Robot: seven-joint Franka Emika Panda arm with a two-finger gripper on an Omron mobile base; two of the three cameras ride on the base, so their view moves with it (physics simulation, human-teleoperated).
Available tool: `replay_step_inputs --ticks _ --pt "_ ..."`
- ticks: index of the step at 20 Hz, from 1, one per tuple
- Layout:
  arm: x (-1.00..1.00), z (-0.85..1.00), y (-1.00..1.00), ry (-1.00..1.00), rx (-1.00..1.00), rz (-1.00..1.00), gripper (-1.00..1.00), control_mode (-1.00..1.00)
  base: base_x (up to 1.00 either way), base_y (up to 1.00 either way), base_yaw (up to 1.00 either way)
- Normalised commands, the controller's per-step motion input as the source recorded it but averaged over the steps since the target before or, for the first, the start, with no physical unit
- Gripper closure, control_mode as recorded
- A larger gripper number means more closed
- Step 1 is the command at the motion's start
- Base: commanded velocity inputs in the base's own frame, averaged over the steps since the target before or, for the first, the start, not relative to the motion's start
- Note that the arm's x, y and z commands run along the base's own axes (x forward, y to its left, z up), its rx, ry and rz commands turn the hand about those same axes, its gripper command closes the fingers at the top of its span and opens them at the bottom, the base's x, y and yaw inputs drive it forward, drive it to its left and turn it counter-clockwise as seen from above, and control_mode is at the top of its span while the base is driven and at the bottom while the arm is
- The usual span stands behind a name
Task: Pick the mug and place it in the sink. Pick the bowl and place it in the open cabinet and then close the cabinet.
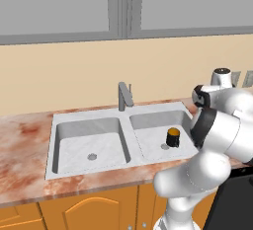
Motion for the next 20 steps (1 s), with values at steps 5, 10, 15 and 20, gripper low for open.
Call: replay_step_inputs --ticks 5,10,15,20 --pt "0.0 0.04 -0.51 0.0 -0.05 -0.04 -1.0 -1.0 0.0 0.0 0.0" --pt "0.0 0.07 -0.51 0.0 -0.05 -0.01 -1.0 -1.0 0.0 0.0 0.0" --pt "0.0 0.08 -0.43 0.0 -0.04 -0.02 -1.0 -1.0 0.0 0.0 0.0" --pt "0.0 0.02 -0.35 0.0 -0.02 -0.03 -1.0 -1.0 0.0 0.0 0.0"
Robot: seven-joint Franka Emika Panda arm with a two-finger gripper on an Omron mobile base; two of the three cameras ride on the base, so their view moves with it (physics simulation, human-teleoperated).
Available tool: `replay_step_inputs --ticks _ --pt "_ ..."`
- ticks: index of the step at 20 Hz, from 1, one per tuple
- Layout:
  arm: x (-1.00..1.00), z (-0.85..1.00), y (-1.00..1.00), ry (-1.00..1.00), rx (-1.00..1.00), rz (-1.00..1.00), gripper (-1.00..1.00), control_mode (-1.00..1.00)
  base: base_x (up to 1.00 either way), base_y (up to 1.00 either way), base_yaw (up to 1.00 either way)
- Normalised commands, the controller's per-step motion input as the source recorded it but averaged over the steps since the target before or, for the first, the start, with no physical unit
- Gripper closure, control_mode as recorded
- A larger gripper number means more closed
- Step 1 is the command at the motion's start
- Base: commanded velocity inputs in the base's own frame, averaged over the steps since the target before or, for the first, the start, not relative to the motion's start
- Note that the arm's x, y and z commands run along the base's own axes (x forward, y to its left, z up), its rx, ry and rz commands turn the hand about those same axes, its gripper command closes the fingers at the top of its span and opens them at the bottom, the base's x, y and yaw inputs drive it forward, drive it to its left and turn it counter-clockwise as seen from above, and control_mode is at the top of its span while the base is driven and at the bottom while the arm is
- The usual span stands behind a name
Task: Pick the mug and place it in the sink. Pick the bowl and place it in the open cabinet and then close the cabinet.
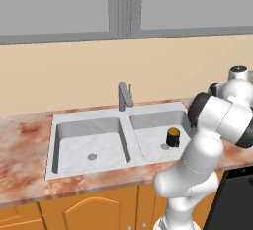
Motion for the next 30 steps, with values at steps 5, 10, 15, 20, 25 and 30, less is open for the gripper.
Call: replay_step_inputs --ticks 5,10,15,20,25,30 --pt "0.0 0.0 -0.36 0.0 -0.01 -0.04 -1.0 -1.0 0.0 0.0 0.0" --pt "0.0 0.0 -0.36 0.0 0.0 -0.03 -1.0 -1.0 0.0 0.0 0.0" --pt "0.0 0.0 -0.32 0.0 0.0 -0.02 -1.0 -1.0 0.0 0.0 0.0" --pt "0.0 -0.12 -0.15 0.0 0.0 0.0 -1.0 -1.0 0.0 0.0 0.0" --pt "0.0 -0.23 -0.01 0.0 0.0 0.0 -1.0 -1.0 0.0 0.0 0.0" --pt "0.0 -0.23 0.0 0.0 0.0 0.0 -1.0 -1.0 0.0 0.0 0.0"
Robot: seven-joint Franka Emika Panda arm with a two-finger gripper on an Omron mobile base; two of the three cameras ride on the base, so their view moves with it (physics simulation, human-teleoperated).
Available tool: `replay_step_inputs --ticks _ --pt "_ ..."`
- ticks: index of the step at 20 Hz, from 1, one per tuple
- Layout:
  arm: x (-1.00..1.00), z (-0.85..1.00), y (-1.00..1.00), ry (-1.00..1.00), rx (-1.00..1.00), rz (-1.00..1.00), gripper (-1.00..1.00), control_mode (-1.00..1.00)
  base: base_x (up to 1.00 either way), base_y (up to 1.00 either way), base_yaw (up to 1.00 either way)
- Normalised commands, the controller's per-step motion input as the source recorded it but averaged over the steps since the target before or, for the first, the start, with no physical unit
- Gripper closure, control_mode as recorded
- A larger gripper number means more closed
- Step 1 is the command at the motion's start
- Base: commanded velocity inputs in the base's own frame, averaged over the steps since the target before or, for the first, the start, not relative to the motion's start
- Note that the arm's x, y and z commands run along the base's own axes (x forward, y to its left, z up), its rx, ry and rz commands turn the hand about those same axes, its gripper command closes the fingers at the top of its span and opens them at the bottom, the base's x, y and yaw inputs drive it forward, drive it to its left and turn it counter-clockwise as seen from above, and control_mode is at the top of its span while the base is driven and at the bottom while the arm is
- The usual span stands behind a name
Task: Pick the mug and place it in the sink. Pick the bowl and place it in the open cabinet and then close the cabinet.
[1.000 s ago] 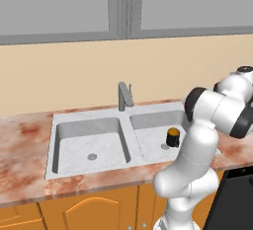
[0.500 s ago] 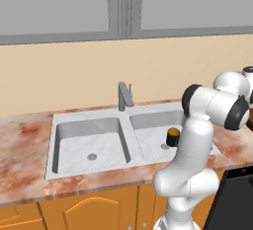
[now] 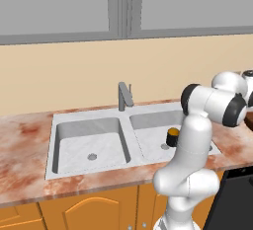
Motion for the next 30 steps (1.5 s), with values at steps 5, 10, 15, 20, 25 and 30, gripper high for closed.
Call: replay_step_inputs --ticks 5,10,15,20,25,30 --pt "0.0 -0.22 -0.03 0.0 0.0 0.0 -1.0 -1.0 0.0 0.0 0.0" --pt "0.0 -0.21 -0.06 0.0 0.0 0.0 -1.0 -1.0 0.0 0.0 0.0" --pt "0.0 -0.18 -0.04 0.0 0.0 0.0 -1.0 -1.0 0.0 0.0 0.0" --pt "0.0 -0.12 -0.01 0.0 0.0 0.0 -1.0 -1.0 0.0 0.0 0.0" --pt "0.0 -0.04 -0.01 0.0 0.0 0.0 -1.0 -1.0 0.0 0.0 0.0" --pt "0.0 0.0 0.0 0.0 0.0 0.0 1.0 -1.0 0.0 0.0 0.0"
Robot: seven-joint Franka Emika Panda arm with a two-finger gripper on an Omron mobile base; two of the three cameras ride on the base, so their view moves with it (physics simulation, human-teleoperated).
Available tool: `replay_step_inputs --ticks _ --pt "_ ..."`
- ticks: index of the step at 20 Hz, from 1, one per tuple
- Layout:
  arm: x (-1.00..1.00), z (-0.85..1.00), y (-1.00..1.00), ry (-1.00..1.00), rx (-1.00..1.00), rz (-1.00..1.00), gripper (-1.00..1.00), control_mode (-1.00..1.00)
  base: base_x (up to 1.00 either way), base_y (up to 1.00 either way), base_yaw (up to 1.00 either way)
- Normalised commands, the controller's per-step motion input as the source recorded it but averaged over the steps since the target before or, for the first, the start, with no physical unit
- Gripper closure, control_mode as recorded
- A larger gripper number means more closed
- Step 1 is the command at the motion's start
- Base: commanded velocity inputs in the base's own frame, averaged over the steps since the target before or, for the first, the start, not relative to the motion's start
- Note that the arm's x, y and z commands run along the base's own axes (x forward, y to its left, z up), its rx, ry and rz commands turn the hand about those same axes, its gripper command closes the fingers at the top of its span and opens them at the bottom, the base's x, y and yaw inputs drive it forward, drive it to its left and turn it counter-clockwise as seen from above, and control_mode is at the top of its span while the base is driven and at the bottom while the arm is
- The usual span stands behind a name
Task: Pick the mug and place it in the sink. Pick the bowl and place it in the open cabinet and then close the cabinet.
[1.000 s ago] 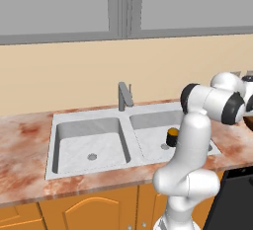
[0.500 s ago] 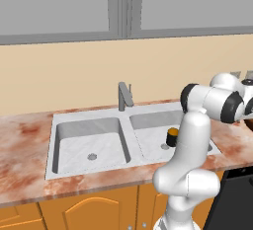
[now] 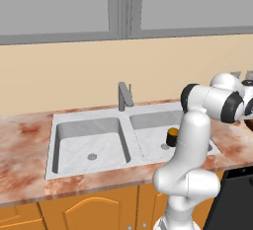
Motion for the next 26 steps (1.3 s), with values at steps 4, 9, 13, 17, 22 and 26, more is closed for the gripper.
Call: replay_step_inputs --ticks 4,9,13,17,22,26 --pt "0.0 -0.1 0.0 0.0 0.0 0.0 1.0 -1.0 0.0 0.0 0.0" --pt "0.0 -0.12 0.0 0.0 0.0 0.0 1.0 -1.0 0.0 0.0 0.0" --pt "-0.01 0.0 0.0 0.0 0.0 0.0 1.0 -1.0 0.0 0.0 0.0" --pt "0.0 0.02 0.0 0.0 0.0 0.01 1.0 -1.0 0.0 0.0 0.0" --pt "-0.12 0.39 0.0 -0.02 0.0 0.13 1.0 -1.0 0.0 0.0 0.0" --pt "-0.09 0.49 0.11 0.0 -0.02 0.21 1.0 -1.0 0.0 0.0 0.0"
